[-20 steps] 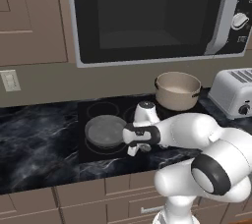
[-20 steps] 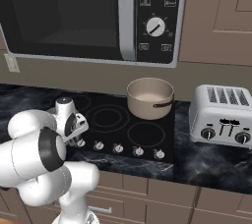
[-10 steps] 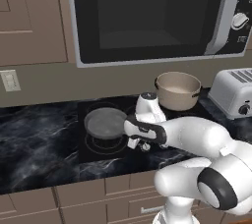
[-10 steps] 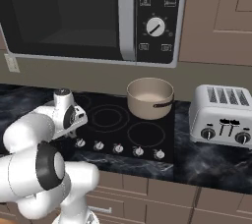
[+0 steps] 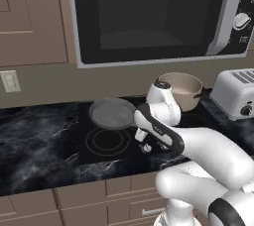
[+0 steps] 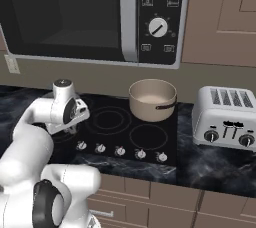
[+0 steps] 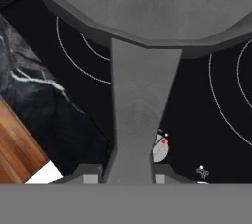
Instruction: Move the pot and pan from the stove into the sink.
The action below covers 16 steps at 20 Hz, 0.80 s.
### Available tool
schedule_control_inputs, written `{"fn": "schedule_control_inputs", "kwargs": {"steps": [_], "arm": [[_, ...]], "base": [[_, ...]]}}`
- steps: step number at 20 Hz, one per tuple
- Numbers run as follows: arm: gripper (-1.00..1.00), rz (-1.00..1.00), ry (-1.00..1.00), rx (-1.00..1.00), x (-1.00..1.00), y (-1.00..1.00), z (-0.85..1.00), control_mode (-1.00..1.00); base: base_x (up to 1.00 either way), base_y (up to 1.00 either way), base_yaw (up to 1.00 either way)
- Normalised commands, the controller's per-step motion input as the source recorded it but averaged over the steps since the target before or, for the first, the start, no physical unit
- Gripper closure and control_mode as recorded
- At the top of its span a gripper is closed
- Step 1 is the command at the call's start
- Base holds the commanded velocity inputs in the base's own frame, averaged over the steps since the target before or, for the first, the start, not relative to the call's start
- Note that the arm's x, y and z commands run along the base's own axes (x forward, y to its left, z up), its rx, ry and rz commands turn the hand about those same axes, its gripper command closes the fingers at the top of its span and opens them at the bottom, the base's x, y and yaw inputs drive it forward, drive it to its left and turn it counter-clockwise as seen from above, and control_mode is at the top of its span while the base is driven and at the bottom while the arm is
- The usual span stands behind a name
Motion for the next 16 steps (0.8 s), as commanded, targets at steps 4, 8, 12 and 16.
{"fn": "schedule_control_inputs", "kwargs": {"steps": [4, 8, 12, 16], "arm": [[1.0, -0.02, -0.01, 0.03, -0.46, -0.28, 0.5, -1.0], [1.0, -0.01, -0.01, 0.03, -0.48, -0.28, 0.51, -1.0], [1.0, -0.01, 0.0, 0.03, -0.46, -0.23, 0.56, -1.0], [1.0, -0.01, 0.0, 0.03, -0.45, -0.22, 0.57, -1.0]], "base": [[0.0, 0.0, 0.0], [0.0, 0.0, 0.0], [0.0, 0.0, 0.0], [0.0, 0.0, 0.0]]}}
